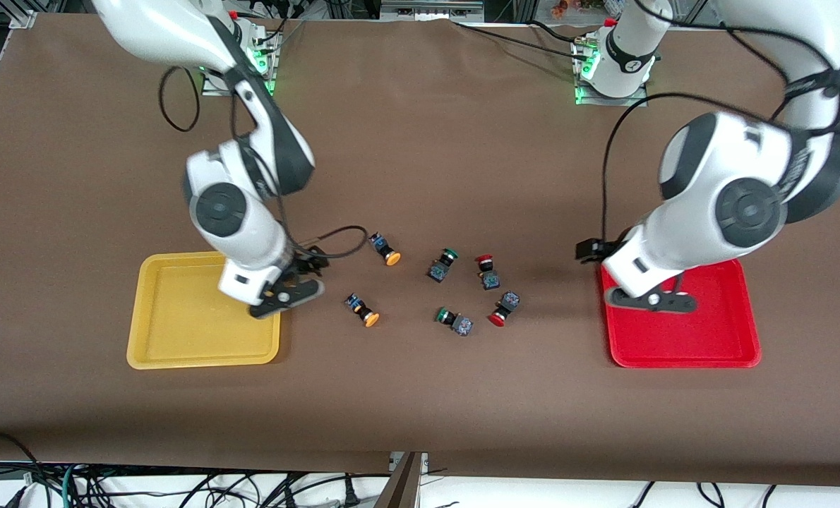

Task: Place red and yellow buttons in trays
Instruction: 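Grasp yellow button with the right gripper while the left gripper grasps red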

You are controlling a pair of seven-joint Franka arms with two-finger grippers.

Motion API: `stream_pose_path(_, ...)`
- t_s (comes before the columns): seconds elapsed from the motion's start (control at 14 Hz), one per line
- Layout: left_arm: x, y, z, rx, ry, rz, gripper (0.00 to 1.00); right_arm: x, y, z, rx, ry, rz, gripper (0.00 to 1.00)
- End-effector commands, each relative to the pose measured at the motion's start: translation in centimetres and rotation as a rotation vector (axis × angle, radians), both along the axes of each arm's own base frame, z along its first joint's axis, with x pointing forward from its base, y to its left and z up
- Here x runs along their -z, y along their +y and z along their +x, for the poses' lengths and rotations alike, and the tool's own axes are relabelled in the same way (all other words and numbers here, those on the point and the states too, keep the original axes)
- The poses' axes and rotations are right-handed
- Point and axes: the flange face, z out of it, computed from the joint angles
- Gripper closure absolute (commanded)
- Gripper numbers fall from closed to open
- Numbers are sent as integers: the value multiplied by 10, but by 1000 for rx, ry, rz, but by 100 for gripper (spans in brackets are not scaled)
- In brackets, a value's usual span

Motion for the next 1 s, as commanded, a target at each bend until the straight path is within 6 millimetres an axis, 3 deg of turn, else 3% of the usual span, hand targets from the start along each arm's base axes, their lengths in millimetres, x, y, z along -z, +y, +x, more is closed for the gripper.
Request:
stream_pose_path(0.0, 38, -31, 7, 69, -4, -8, 0, 39, 33, 14, -35, -73, 40, 0)
stream_pose_path(0.14, 62, -45, 12, 124, -37, -26, 0, 64, 35, 18, -27, -79, 49, 0)
stream_pose_path(0.36, 108, -58, 22, 254, -88, -66, 0, 80, 38, 19, -9, -69, 69, 1)
stream_pose_path(0.57, 130, -67, 24, 402, -125, -87, 0, 93, 40, 19, 42, -62, 127, 1)
stream_pose_path(0.71, 144, -87, 20, 546, -164, -17, 0, 104, 48, 14, 39, -59, 131, 2)
stream_pose_path(0.93, 172, -92, 22, 575, -190, -4, 0, 110, 55, 9, 32, -66, 139, 22)
